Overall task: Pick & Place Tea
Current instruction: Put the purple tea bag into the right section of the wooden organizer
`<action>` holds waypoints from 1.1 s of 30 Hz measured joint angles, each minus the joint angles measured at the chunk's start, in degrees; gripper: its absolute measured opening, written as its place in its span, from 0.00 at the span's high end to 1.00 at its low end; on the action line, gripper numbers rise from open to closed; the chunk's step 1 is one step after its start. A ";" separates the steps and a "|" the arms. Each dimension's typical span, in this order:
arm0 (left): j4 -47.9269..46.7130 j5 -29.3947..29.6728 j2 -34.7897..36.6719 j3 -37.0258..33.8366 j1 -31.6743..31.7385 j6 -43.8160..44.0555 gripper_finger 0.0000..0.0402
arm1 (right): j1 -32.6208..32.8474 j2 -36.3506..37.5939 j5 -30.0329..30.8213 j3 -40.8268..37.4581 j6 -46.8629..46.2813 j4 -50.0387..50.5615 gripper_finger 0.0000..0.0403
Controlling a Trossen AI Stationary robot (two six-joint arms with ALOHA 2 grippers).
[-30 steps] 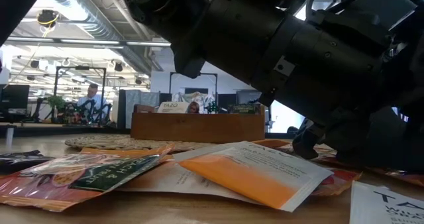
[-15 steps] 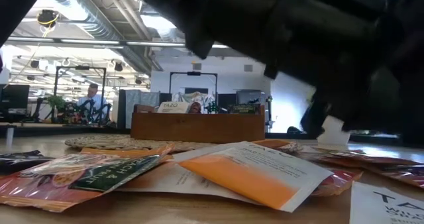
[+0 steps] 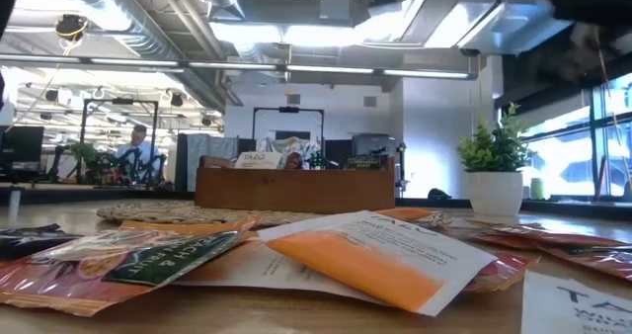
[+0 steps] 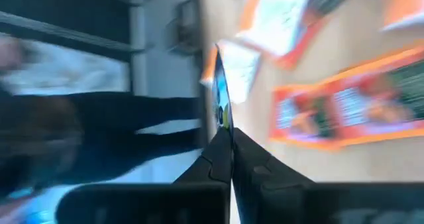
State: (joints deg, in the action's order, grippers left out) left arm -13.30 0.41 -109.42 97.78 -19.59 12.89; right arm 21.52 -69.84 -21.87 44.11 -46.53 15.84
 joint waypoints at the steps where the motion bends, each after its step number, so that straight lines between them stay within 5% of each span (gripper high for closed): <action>1: -1.40 0.55 2.16 0.04 -0.17 -0.02 0.68 | -0.81 -0.37 2.26 3.55 2.64 5.83 0.99; 10: -15.89 3.91 18.31 0.02 -1.56 -1.18 0.68 | -13.62 -9.57 17.39 31.18 18.44 39.41 0.99; 20: -28.60 4.64 28.81 0.02 -2.17 0.72 0.68 | -24.93 -30.92 17.11 50.31 31.42 52.36 0.99; 33: -41.30 6.66 29.55 0.00 -2.06 -2.15 0.68 | -30.48 -51.74 15.91 74.09 39.56 68.14 0.99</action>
State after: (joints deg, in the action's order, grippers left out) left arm -54.59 7.07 -79.88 97.78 -21.65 10.74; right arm -8.95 -121.58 -5.96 118.20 -6.97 83.98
